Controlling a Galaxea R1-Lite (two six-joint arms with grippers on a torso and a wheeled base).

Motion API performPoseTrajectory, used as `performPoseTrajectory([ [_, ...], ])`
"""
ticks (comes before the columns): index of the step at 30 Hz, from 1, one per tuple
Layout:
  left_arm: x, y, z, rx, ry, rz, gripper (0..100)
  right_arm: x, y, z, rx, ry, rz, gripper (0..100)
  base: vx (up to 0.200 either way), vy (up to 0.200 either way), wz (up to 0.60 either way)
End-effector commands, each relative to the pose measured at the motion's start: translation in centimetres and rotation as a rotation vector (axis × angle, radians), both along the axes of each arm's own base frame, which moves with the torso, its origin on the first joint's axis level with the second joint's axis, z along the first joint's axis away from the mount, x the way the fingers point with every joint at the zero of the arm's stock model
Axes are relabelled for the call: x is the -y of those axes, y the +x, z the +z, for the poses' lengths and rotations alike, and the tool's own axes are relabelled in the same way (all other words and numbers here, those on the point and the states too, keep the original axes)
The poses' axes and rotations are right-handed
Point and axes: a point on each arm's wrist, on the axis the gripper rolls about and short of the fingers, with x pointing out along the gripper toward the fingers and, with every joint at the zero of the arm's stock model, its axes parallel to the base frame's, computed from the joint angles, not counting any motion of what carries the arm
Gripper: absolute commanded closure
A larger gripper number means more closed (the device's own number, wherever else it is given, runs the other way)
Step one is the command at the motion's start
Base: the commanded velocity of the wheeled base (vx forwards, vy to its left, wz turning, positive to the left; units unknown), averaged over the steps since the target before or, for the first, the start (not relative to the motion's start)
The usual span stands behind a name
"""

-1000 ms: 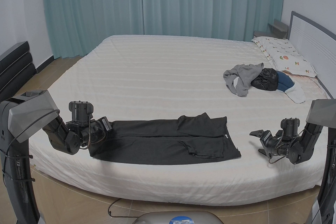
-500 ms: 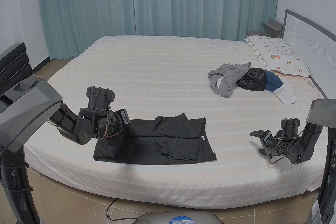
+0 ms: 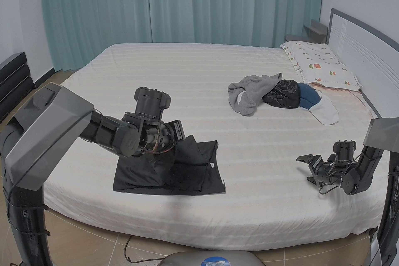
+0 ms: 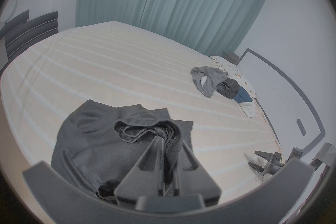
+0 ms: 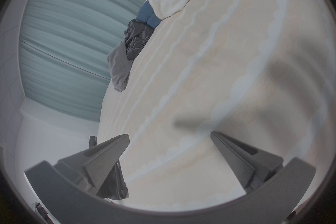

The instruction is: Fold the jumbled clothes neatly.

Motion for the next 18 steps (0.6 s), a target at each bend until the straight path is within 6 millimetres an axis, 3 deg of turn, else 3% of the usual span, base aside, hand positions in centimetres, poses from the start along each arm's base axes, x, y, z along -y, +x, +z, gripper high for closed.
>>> performPoseTrajectory([
  [1, 2.3, 1.1, -2.2, -0.022, 0.026, -0.016, 100, 0.0, 0.0, 0.0, 0.000, -0.001, 0.001, 0, 0.000, 0.000, 0.00],
  [7, 2.9, 2.1, -3.8, -0.022, 0.052, 0.024, 100, 0.0, 0.0, 0.0, 0.000, -0.001, 0.001, 0, 0.000, 0.000, 0.00],
  [15, 4.4, 1.6, -3.7, -0.031, 0.005, 0.023, 100, 0.0, 0.0, 0.0, 0.000, -0.001, 0.001, 0, 0.000, 0.000, 0.00],
  [16, 4.5, 1.5, -3.7, -0.032, 0.006, 0.020, 0, 0.0, 0.0, -0.1, -0.002, -0.001, 0.001, 0, 0.000, 0.000, 0.00],
  [18, 4.6, 1.3, -3.7, -0.047, 0.014, 0.016, 0, 0.0, 0.0, -0.1, -0.002, -0.001, 0.001, 0, 0.000, 0.000, 0.00],
])
